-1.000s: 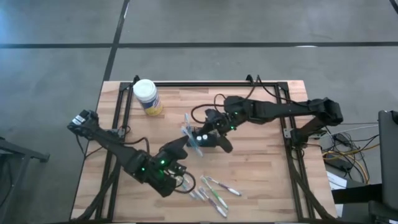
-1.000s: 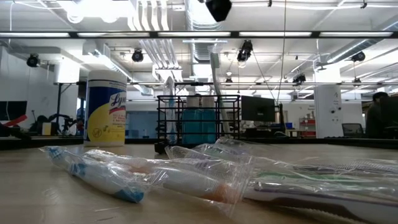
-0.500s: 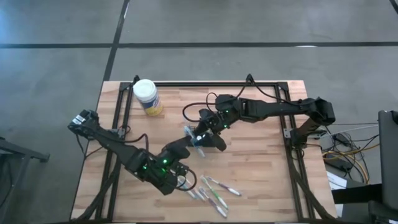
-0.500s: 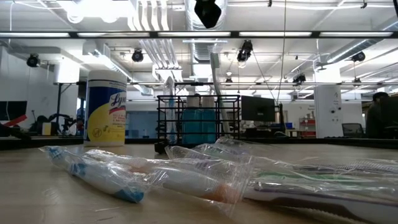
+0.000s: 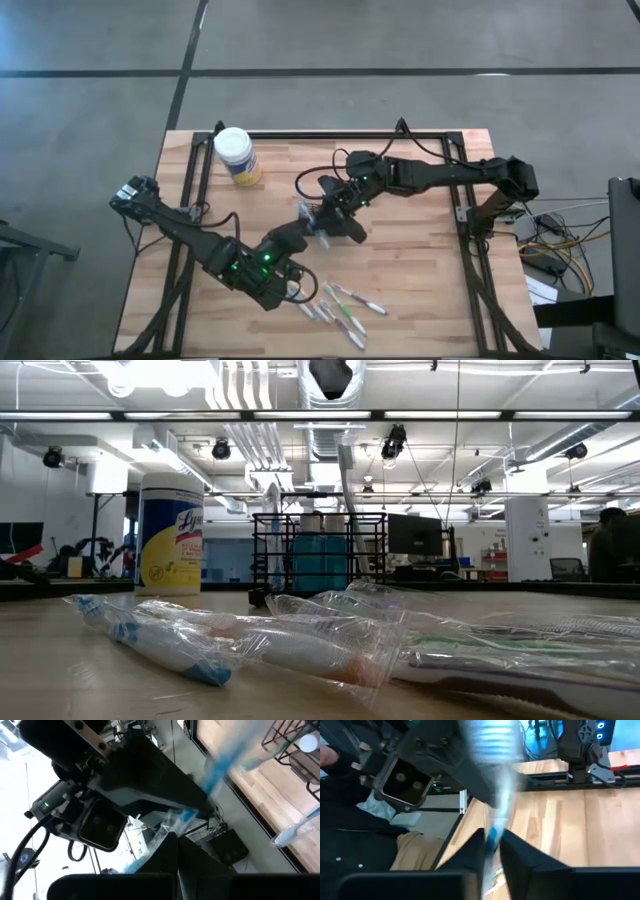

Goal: Pick & Place toothbrushing station
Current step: Put the left blue toothbrush into the wire organizer

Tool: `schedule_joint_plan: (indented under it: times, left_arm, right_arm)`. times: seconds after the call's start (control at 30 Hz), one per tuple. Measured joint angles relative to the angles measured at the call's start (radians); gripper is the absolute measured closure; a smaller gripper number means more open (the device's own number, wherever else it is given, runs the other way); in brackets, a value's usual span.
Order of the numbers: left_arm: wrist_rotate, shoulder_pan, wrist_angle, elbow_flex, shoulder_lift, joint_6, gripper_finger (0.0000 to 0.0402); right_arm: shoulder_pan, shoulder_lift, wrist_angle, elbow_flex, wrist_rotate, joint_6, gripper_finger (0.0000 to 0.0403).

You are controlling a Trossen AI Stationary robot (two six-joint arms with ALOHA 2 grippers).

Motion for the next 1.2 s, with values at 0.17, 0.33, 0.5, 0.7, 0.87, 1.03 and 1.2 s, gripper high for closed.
schedule_joint_plan:
  times: [0.17, 0.33, 0.5, 0.7, 0.87, 1.03, 1.2]
  left_arm:
    - [0.001, 0.000, 0.011, 0.000, 0.000, -0.005, 0.0393]
    - [0.000, -0.012, 0.011, -0.001, -0.001, -0.050, 0.0367]
    - [0.005, -0.055, 0.002, -0.002, -0.044, -0.154, 0.0351]
    - [0.426, -0.072, -0.115, -0.002, -0.248, -0.571, 0.0351]
    - [0.693, -0.029, -0.093, -0.065, -0.439, -0.840, 0.0370]
    - [0.729, -0.029, 0.123, -0.310, -0.635, -0.881, 0.0396]
    - [0.734, -0.024, 0.389, -0.605, -0.832, -0.932, 0.0396]
  right_arm:
    - [-0.001, 0.000, -0.003, 0.000, 0.000, -0.023, 0.0383]
    - [0.000, -0.009, -0.029, 0.000, -0.001, -0.053, 0.0386]
    - [0.001, -0.056, -0.041, -0.014, -0.003, -0.098, 0.0387]
    - [0.005, -0.166, -0.055, -0.064, 0.078, -0.190, 0.0388]
    - [0.007, -0.273, -0.047, -0.147, 0.148, -0.250, 0.0388]
    - [0.007, -0.393, 0.067, -0.294, 0.206, -0.270, 0.0388]
    - [0.007, -0.504, 0.185, -0.461, 0.264, -0.265, 0.0388]
